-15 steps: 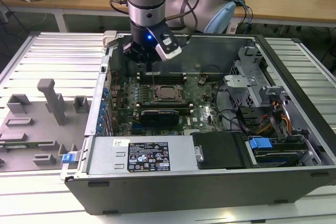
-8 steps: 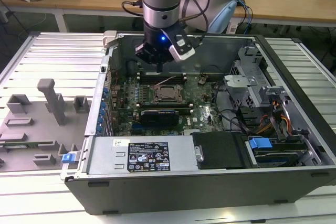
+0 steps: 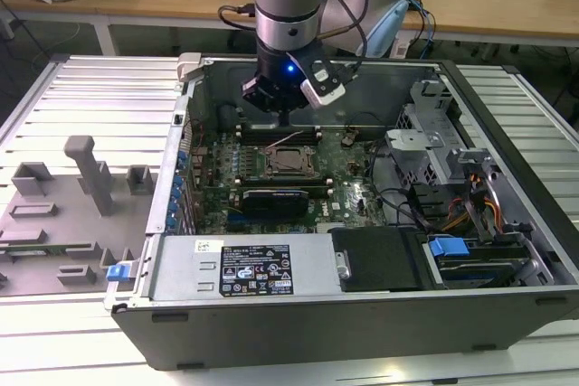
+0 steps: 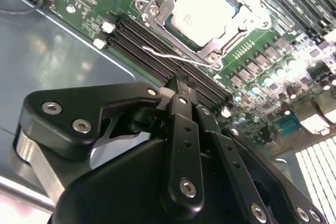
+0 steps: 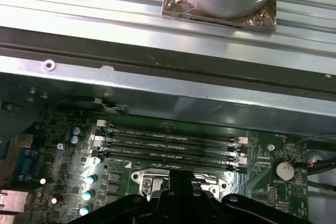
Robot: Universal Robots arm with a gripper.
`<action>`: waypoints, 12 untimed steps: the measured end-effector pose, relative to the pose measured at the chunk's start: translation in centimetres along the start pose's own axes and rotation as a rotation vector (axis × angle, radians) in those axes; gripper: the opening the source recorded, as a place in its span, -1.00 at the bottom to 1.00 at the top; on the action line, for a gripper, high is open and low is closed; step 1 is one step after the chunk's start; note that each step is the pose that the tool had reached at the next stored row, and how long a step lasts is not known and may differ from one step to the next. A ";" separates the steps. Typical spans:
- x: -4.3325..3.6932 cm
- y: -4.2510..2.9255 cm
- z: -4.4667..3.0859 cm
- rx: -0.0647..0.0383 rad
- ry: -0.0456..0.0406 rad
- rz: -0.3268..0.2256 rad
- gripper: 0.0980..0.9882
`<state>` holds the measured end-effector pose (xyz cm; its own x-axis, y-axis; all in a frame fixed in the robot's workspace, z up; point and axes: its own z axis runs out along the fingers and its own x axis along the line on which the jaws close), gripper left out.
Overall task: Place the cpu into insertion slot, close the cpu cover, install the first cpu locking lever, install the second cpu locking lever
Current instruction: 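Install the first cpu locking lever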
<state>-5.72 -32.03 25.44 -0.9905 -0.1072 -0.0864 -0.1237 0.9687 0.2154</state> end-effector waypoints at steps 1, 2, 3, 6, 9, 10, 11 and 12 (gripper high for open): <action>0.00 -0.01 0.05 0.001 -0.0053 -0.001 -0.98; 0.01 -0.02 0.12 0.001 -0.0116 -0.003 -0.98; 0.01 -0.04 0.19 0.002 -0.0165 -0.004 -0.98; 0.03 -0.09 0.40 0.004 -0.0320 -0.008 -0.98; 0.06 -0.15 0.68 0.006 -0.0505 -0.012 -0.98; 0.06 -0.17 0.75 0.006 -0.0543 -0.013 -0.98; 0.07 -0.17 0.76 0.006 -0.0546 -0.013 -0.98; 0.07 -0.17 0.76 0.006 -0.0546 -0.013 -0.98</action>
<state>-5.72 -32.04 24.66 -0.9840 -0.1075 -0.1421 -0.1358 0.9687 0.2078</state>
